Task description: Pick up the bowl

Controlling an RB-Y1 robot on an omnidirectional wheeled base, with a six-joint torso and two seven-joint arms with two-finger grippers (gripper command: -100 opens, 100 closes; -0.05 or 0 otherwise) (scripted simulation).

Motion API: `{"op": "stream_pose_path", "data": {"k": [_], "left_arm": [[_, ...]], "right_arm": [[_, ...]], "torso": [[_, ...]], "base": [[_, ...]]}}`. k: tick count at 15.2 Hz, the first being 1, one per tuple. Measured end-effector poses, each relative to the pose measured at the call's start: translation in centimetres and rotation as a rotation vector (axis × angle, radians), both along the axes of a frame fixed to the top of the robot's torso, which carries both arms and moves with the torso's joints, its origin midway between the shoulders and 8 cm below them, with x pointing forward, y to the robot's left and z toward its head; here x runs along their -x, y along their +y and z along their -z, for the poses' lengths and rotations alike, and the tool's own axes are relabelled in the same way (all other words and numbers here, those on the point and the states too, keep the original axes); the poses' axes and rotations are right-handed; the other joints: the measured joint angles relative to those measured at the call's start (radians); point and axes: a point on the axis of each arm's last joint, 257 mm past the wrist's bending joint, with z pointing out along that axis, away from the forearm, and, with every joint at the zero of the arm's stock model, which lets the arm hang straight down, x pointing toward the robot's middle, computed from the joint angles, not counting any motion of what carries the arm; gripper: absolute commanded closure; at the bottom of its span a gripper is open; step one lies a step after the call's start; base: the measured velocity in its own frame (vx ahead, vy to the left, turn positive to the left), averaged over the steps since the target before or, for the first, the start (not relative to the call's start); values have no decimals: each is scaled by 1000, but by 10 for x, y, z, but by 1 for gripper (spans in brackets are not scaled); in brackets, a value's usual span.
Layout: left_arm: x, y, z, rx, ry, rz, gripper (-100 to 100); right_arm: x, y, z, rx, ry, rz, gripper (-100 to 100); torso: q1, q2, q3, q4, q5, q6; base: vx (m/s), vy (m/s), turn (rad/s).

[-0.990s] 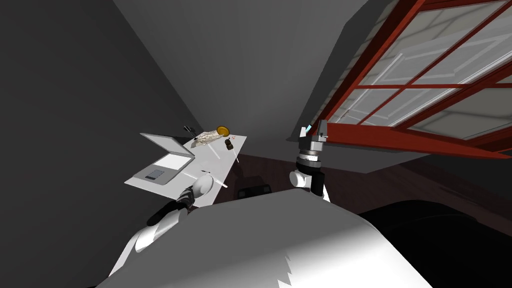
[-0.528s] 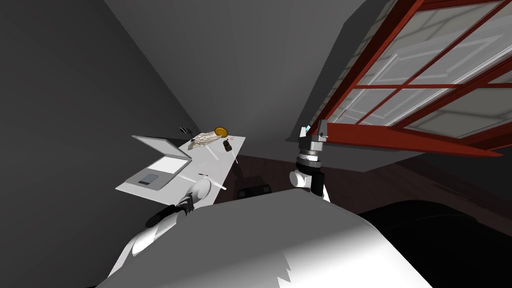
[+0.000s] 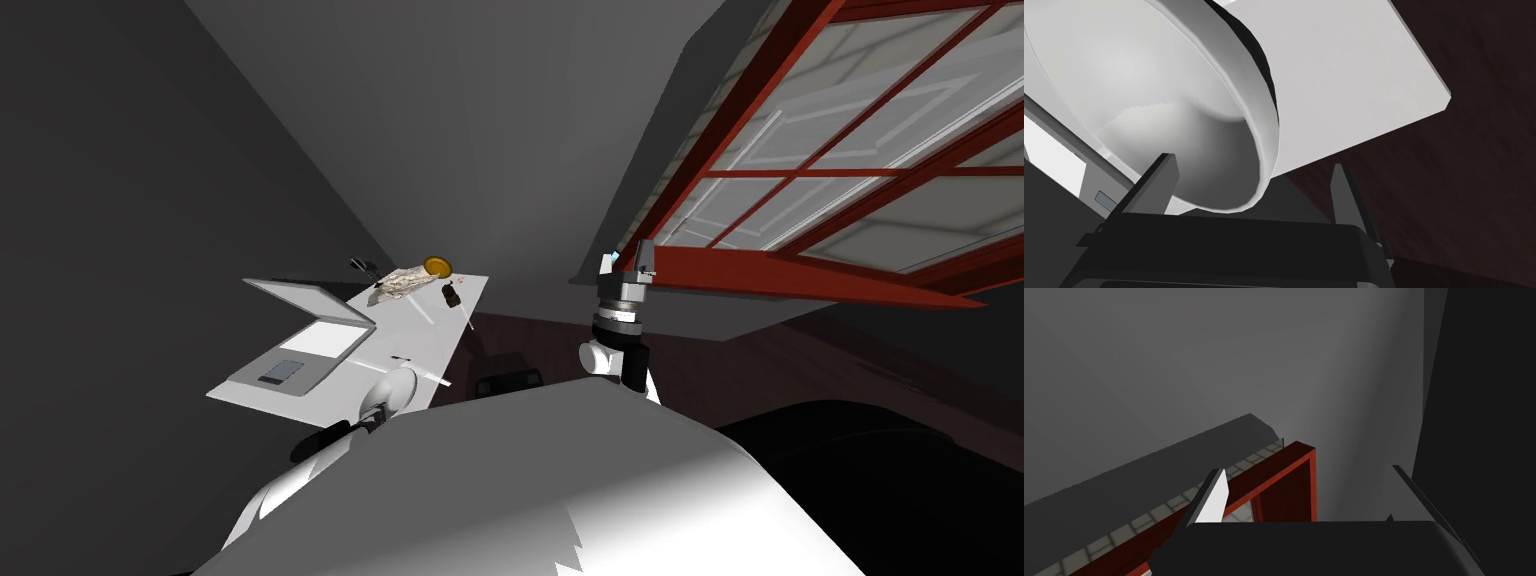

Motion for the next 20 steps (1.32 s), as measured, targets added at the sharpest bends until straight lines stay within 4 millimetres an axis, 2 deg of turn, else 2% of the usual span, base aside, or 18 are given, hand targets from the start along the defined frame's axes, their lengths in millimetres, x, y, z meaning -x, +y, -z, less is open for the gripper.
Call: {"op": "stream_pose_path", "data": {"k": [3,9,10,15,20], "left_arm": [[11,-2,7,25,34,-18,-100],[6,-3,26,27,30,-18,-100],[5,-3,26,26,28,-18,100],[5,-3,26,26,29,-18,100],[9,-1,12,26,31,-19,100]], "right_arm": [[0,0,0,0,0,0,0],[0,0,0,0,0,0,0],[0,0,0,0,0,0,0],[0,0,0,0,0,0,0],[0,0,0,0,0,0,0]], "torso": [[0,1,0,0,0,0],[2,5,3,1,0,0],[1,5,3,1,0,0],[0,4,3,1,0,0],[-3,5,3,2,-2,0]], "base": [[34,5,-16],[-4,20,1],[-1,5,-1],[0,-2,-1],[1,-21,0]]}}
